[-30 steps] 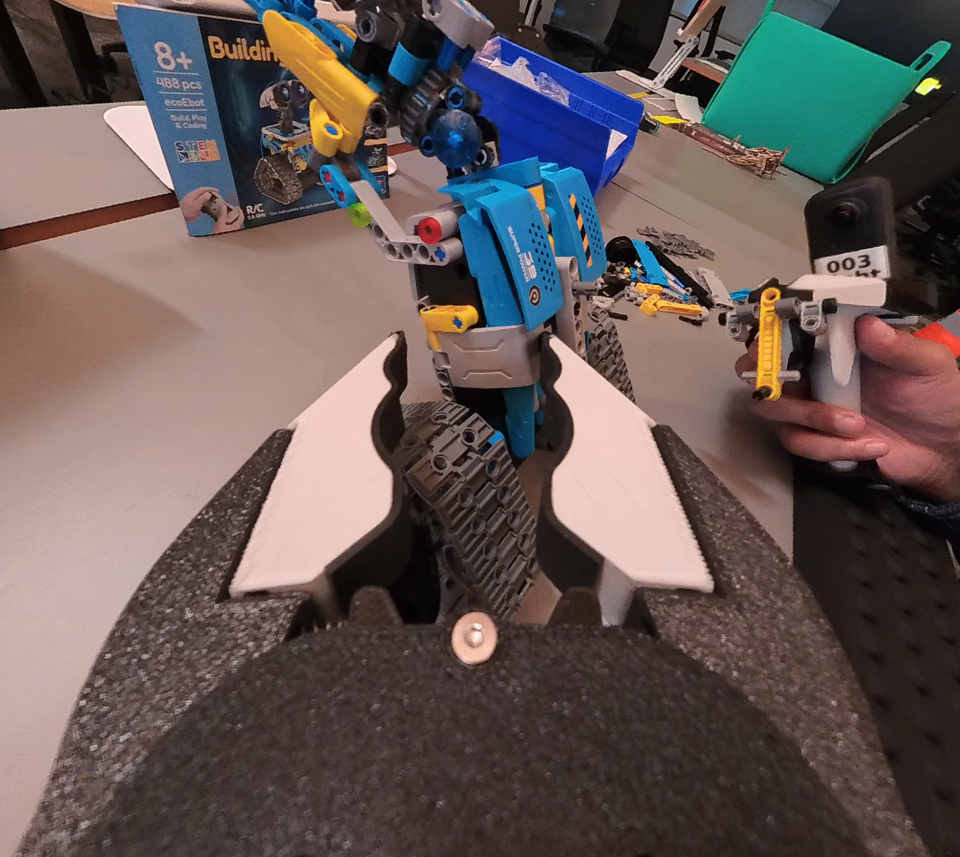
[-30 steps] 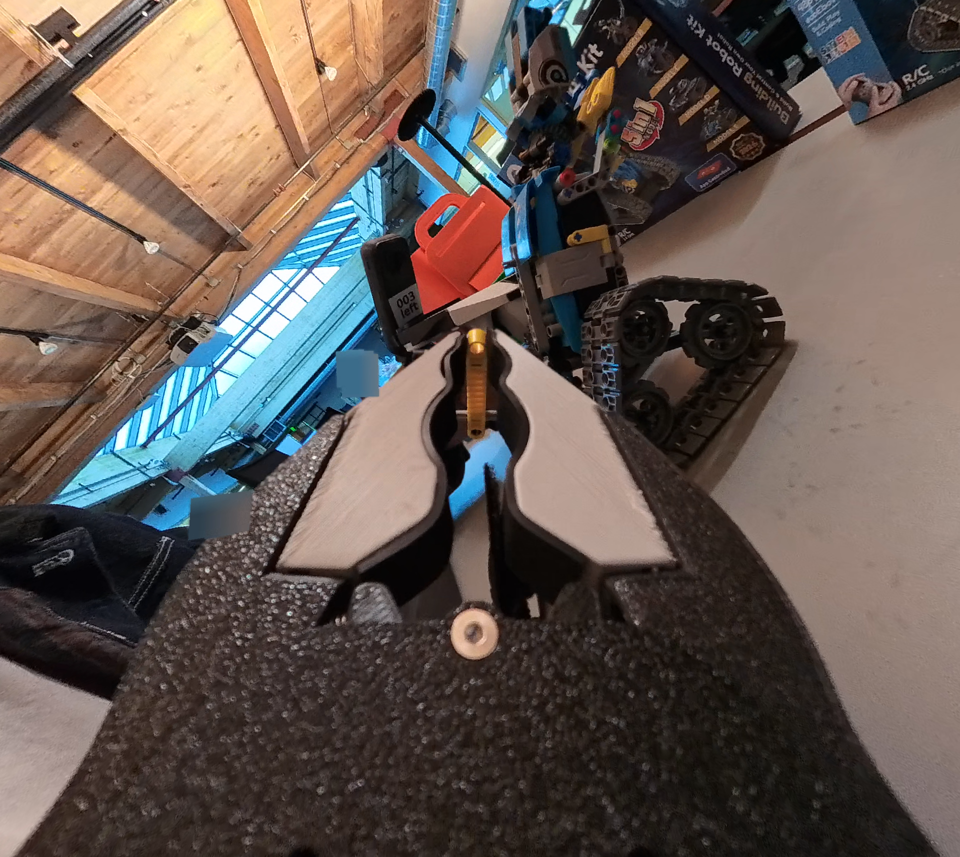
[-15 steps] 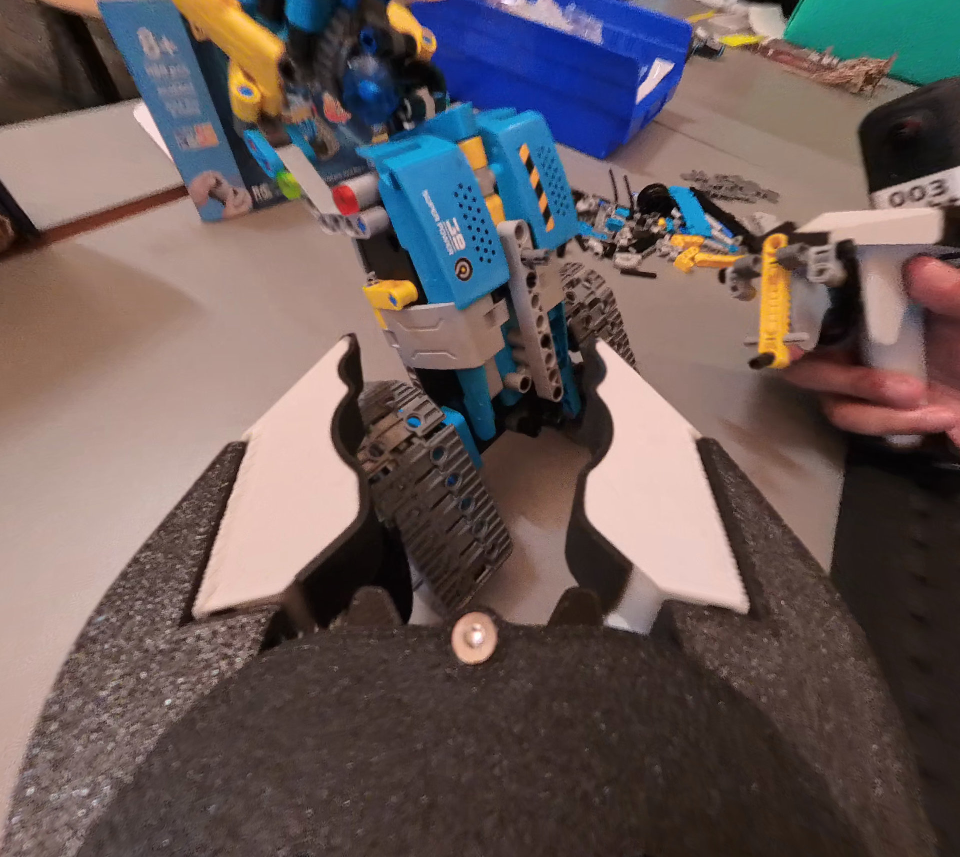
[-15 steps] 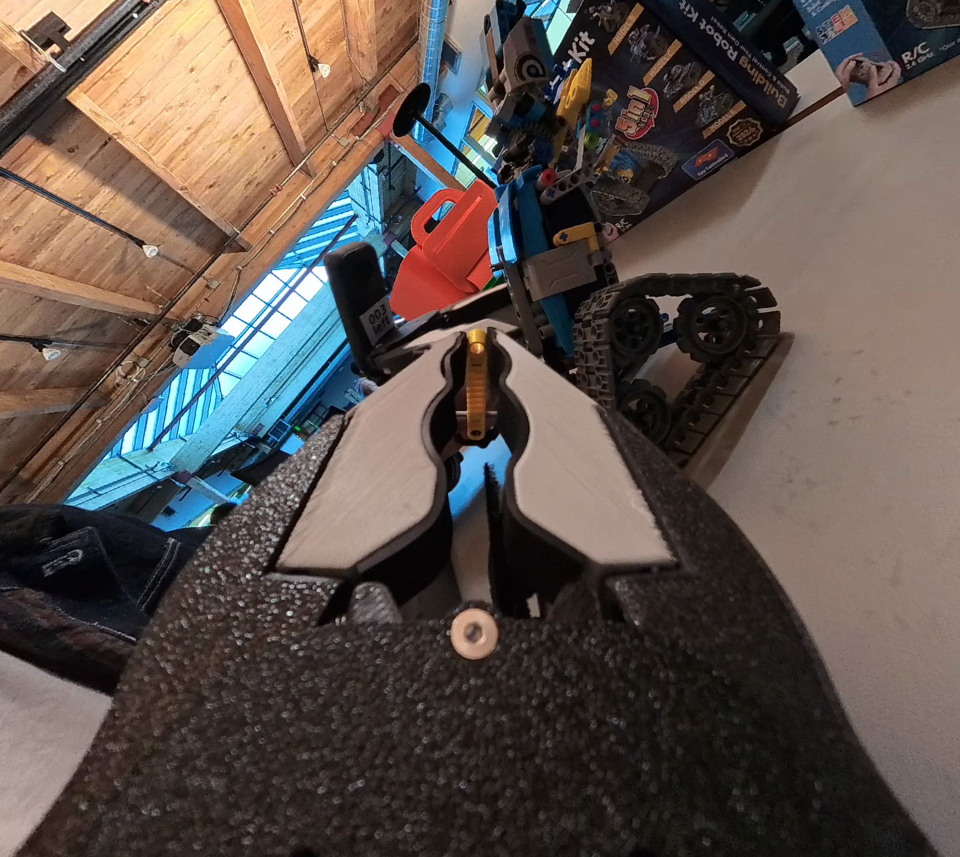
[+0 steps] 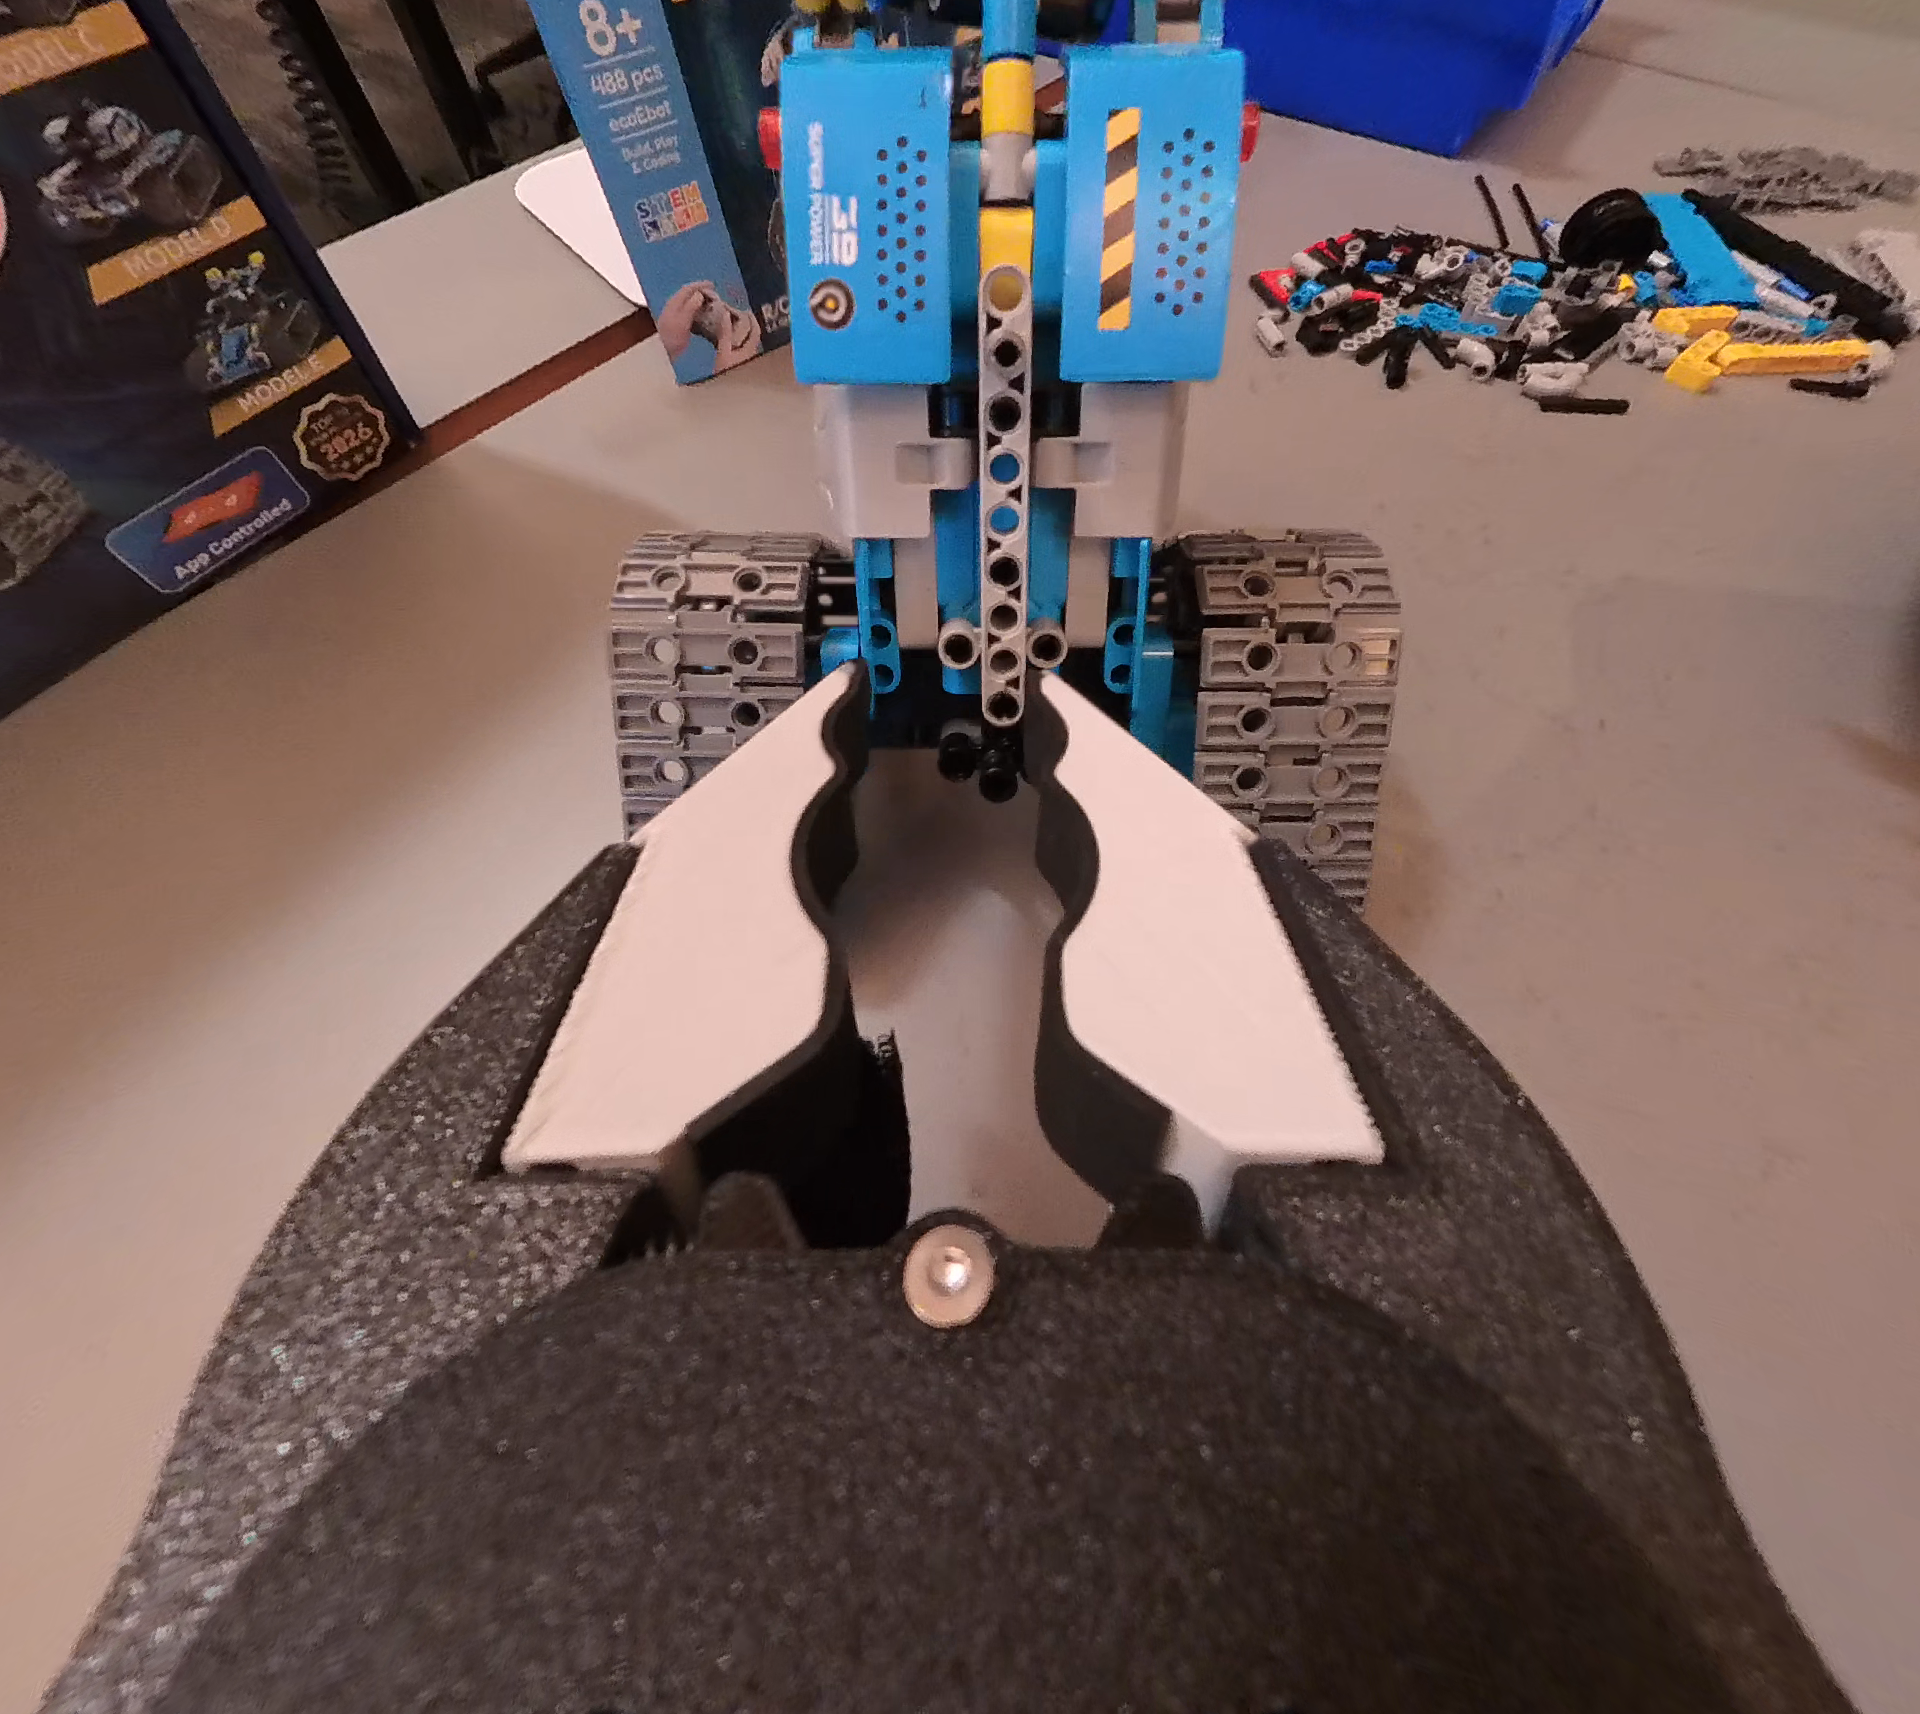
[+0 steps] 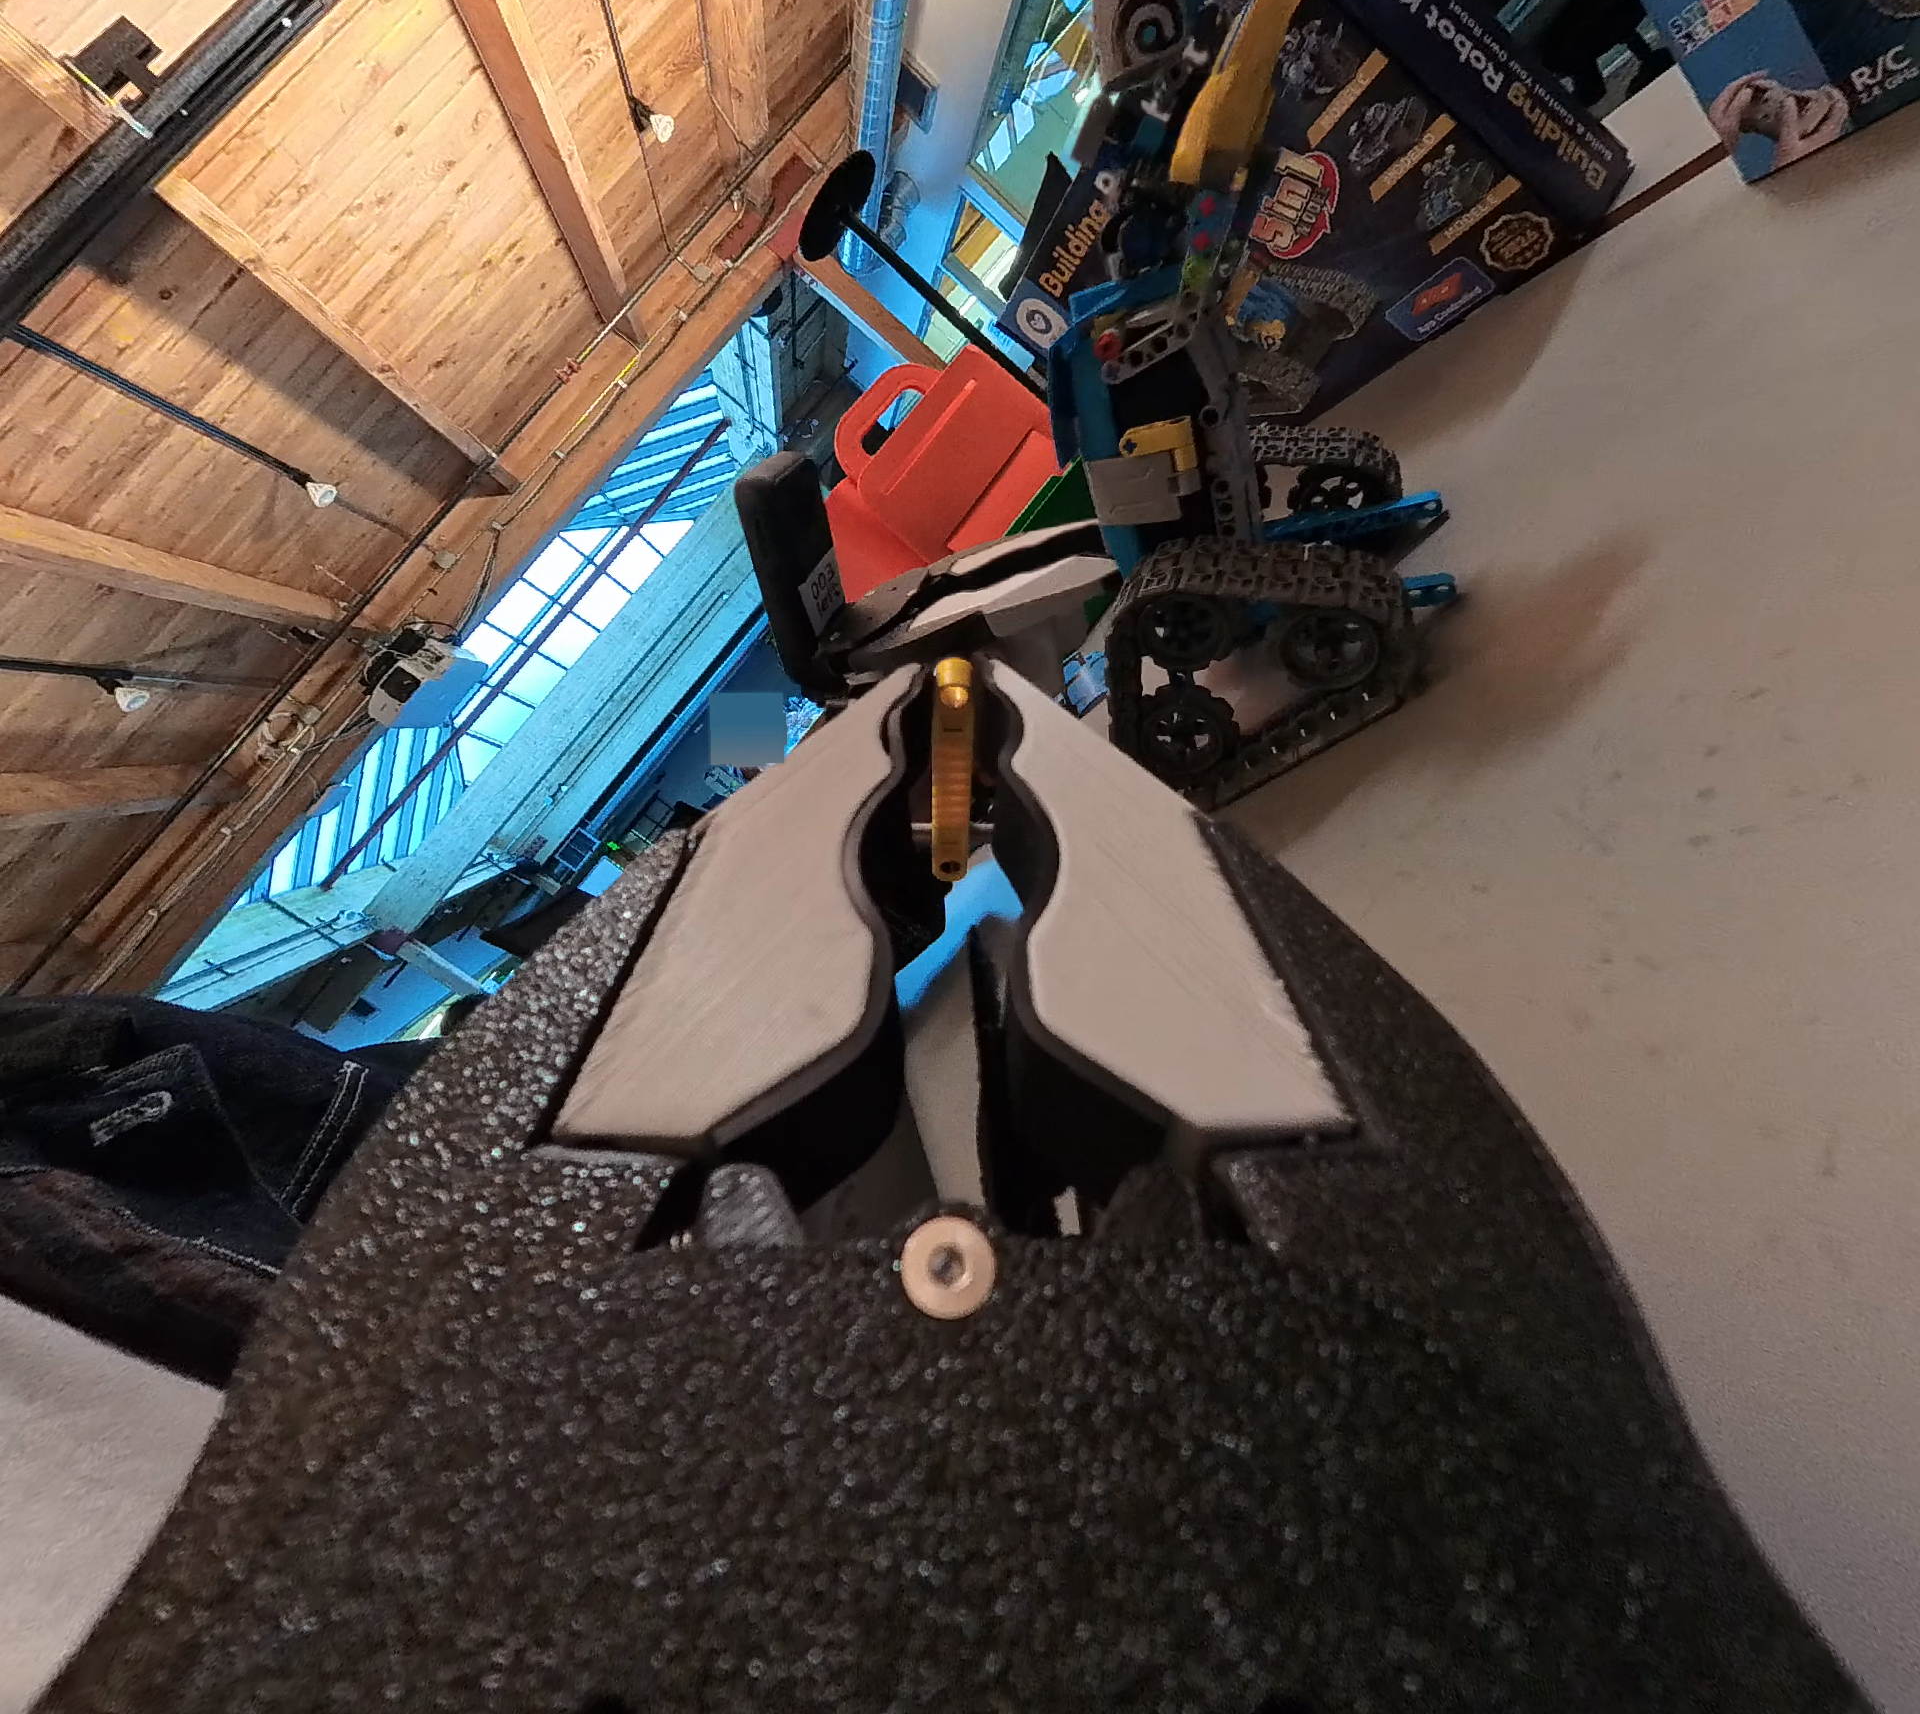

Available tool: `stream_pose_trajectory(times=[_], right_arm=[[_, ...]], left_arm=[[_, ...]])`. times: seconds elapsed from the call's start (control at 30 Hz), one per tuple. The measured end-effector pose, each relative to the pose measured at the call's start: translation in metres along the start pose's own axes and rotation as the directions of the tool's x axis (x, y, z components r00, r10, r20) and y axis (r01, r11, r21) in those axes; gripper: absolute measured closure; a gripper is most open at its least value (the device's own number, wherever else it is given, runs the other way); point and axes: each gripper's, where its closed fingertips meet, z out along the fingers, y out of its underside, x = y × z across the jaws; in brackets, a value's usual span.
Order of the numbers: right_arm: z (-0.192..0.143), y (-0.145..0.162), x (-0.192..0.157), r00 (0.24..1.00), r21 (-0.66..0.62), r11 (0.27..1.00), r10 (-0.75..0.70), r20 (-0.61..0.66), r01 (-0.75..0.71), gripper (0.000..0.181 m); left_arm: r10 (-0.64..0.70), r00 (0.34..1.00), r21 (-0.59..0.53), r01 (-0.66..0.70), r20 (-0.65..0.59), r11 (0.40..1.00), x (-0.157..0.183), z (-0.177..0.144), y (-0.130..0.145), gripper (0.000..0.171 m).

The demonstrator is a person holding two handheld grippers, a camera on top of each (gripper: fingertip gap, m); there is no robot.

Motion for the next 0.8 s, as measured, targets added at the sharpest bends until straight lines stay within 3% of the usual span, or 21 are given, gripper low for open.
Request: stream_pose_trajectory(times=[0.1, 0.2, 0.4, 0.53, 0.63, 0.8], right_arm=[[-0.001, -0.001, 0.000, 1.000, 0.006, 1.000, 0.002, -0.002, -0.002, 0.176], [0.001, 0.001, 0.002, 0.999, -0.011, 1.000, -0.029, -0.029, 0.029, 0.176], [0.017, 0.021, 0.014, 0.959, -0.177, 0.960, -0.243, -0.146, 0.217, 0.176], [0.037, 0.053, 0.025, 0.888, -0.416, 0.841, -0.436, -0.145, 0.346, 0.175], [0.051, 0.079, 0.053, 0.781, -0.647, 0.655, -0.608, -0.145, 0.390, 0.175], [0.077, 0.084, 0.077, 0.744, -0.736, 0.560, -0.659, -0.116, 0.381, 0.175]], left_arm=[[0.040, 0.999, 0.060, -0.039, -0.015, 0.997, 0.008, -0.006, -0.013, 0.144], [-0.003, 0.999, 0.148, 0.010, -0.047, 0.989, 0.014, -0.014, -0.034, 0.144], [-0.027, 0.999, 0.132, 0.032, -0.047, 0.991, 0.012, -0.004, -0.042, 0.146], [0.030, 1.000, 0.115, -0.030, -0.002, 0.993, 0.011, 0.000, -0.040, 0.155], [0.056, 0.998, 0.112, -0.055, -0.002, 0.992, 0.011, 0.004, -0.042, 0.160], [0.059, 0.998, 0.086, -0.058, -0.013, 0.995, 0.012, 0.002, -0.040, 0.165]])
